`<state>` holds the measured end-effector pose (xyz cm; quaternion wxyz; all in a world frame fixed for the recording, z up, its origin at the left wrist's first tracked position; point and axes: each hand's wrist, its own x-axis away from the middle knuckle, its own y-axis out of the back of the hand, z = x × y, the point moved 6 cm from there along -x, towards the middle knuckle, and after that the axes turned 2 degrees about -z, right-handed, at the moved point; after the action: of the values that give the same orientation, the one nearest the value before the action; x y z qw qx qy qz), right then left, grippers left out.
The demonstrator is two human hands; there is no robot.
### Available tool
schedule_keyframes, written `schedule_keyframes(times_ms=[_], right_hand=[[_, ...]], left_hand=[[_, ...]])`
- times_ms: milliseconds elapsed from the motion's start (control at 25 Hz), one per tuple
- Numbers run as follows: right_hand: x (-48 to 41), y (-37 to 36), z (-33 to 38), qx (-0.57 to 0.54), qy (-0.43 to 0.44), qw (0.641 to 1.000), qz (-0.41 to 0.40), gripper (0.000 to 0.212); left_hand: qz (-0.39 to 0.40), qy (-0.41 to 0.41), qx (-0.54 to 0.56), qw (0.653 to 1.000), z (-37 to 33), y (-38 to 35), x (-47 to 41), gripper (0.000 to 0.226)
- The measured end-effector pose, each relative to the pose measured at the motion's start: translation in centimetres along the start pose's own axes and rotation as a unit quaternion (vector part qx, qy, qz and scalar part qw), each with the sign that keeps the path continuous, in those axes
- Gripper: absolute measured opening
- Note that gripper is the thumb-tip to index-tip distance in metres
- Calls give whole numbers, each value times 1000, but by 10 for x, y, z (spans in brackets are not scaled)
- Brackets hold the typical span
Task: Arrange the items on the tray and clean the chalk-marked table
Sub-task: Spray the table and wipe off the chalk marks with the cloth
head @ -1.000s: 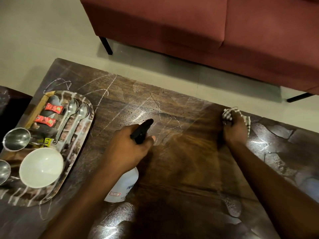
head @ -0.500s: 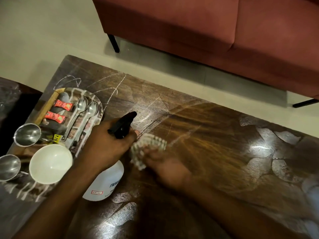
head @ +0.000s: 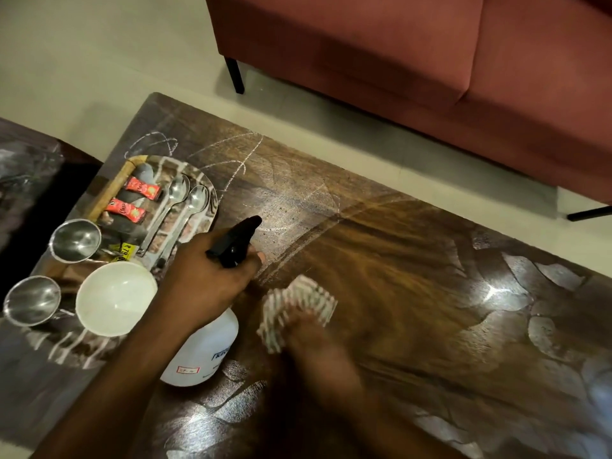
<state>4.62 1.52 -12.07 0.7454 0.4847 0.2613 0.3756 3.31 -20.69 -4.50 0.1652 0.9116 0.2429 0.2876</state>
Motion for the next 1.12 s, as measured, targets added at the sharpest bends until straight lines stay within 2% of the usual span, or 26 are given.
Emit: schedule_keyframes(times_ms=[40, 120, 160, 200, 280, 360, 400, 480, 560, 640, 680, 760, 800, 840, 880, 920, 1000, 1080, 1120], right_hand=[[9, -7, 29, -8, 81, 995, 52, 39], [17, -15, 34, -51, 185, 966, 173, 35], [5, -7, 14, -67, 193, 965, 167, 37], [-17, 10, -16, -49, 150, 980, 118, 41], [-69, 51, -106, -9, -66, 998, 21, 51], [-104, 91, -188, 5, -298, 953, -56, 59], [-114, 97, -205, -8, -355, 932, -74, 61], [-127, 84, -182, -25, -355, 932, -74, 60], [-127, 47, -114, -49, -250, 967, -21, 58], [-104, 2, -25, -64, -69, 993, 71, 56], [-82, -17, 20, -71, 39, 990, 113, 55], [-39, -38, 78, -84, 243, 943, 212, 53], [-33, -39, 81, -76, 312, 917, 238, 52], [-43, -33, 70, -62, 345, 908, 231, 50], [-66, -24, 50, -43, 327, 921, 210, 49], [-98, -12, 23, -23, 258, 949, 180, 49], [-170, 21, -47, 21, 65, 994, 86, 46], [-221, 52, -113, 1, -125, 992, 22, 46], [-234, 62, -133, -34, -190, 981, -13, 47]], left_hand=[[-2, 1, 1, 1000, -1, 1, -1, 20], [2, 0, -9, 1000, -1, 2, -1, 19], [5, -2, -14, 1000, -1, 1, -1, 16], [7, -6, -19, 1000, 0, 2, -2, 12], [1, -9, -26, 1000, 2, 4, -2, 9], [-6, -9, -25, 1000, 5, 6, -1, 9], [-7, -9, -29, 1000, 5, 9, 0, 10], [-6, -6, -36, 999, 7, 14, 2, 10], [-11, 1, -31, 999, 8, 21, 4, 10], [-12, 1, -26, 1000, 9, 28, 6, 7], [-15, 0, -23, 1000, 9, 32, 6, 8], [-22, 2, -20, 1000, 11, 39, 7, 10], [-22, 5, -18, 1000, 12, 42, 9, 9], [-21, 5, -16, 1000, 14, 43, 10, 8], [-22, 3, -16, 1000, 15, 45, 10, 8], [-25, 0, -19, 1000, 17, 47, 11, 8], [-36, 3, -21, 999, 21, 52, 15, 10], [-42, 6, -22, 999, 25, 57, 20, 12], [-42, 10, -17, 999, 27, 59, 22, 12]])
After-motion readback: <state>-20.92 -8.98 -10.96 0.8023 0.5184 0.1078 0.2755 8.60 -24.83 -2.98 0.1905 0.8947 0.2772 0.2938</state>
